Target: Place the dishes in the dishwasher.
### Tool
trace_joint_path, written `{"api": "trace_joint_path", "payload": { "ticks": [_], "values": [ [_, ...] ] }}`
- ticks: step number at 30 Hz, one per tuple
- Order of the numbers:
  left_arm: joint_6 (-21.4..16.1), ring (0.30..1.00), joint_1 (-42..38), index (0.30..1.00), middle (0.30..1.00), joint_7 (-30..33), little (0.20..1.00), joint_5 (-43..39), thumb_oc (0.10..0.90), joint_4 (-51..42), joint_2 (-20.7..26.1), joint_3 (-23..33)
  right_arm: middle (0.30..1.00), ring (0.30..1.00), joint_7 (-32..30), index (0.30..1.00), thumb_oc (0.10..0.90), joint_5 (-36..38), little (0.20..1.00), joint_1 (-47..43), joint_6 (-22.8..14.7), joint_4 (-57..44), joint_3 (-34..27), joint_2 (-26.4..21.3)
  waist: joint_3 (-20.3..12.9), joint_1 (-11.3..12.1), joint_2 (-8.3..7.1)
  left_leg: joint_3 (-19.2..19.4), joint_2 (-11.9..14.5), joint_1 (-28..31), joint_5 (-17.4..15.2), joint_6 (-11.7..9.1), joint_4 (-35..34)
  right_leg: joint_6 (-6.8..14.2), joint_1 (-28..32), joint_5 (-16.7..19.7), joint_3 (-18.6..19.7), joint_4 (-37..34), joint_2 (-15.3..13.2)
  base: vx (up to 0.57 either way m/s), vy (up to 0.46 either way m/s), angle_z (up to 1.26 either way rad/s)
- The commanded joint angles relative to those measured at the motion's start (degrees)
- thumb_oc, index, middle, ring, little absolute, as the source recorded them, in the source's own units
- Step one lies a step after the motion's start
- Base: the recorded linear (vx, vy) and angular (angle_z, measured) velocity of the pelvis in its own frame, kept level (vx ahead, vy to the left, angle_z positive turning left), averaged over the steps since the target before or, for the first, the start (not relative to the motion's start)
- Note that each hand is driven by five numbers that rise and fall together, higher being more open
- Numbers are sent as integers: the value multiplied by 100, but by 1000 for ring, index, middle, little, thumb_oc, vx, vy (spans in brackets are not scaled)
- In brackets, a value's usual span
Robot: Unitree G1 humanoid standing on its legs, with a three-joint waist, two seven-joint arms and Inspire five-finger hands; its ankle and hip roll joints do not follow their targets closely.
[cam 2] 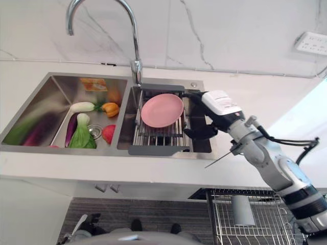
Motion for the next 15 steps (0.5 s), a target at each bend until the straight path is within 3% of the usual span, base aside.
{"api": "trace_joint_path", "payload": {
  "ticks": [1,6,15],
  "values": [
    [-121,900,-129,900,900,94,900,59,800,213,25,-381,900,900,-255,900,800,-246,900,-815,-123,30,-285,-440,-404,150,219,-400,1127,180,122,-969,-163,1046,-23,-47,-227,223,-1045,-6,13,12],
    [-102,900,-84,900,900,102,900,73,800,278,14,-414,900,900,-272,900,800,-1027,900,-1402,-49,285,256,-752,-403,251,173,-471,1107,136,117,-985,-163,1061,5,-27,-304,204,-1083,-10,18,12],
    [-37,900,-26,900,900,161,900,39,800,409,-55,-322,900,900,-448,900,800,-1930,900,-1801,73,701,692,-670,-393,327,163,-525,1081,92,109,-981,-163,1066,36,-16,-378,186,-1102,-2,6,5]
  ]
}}
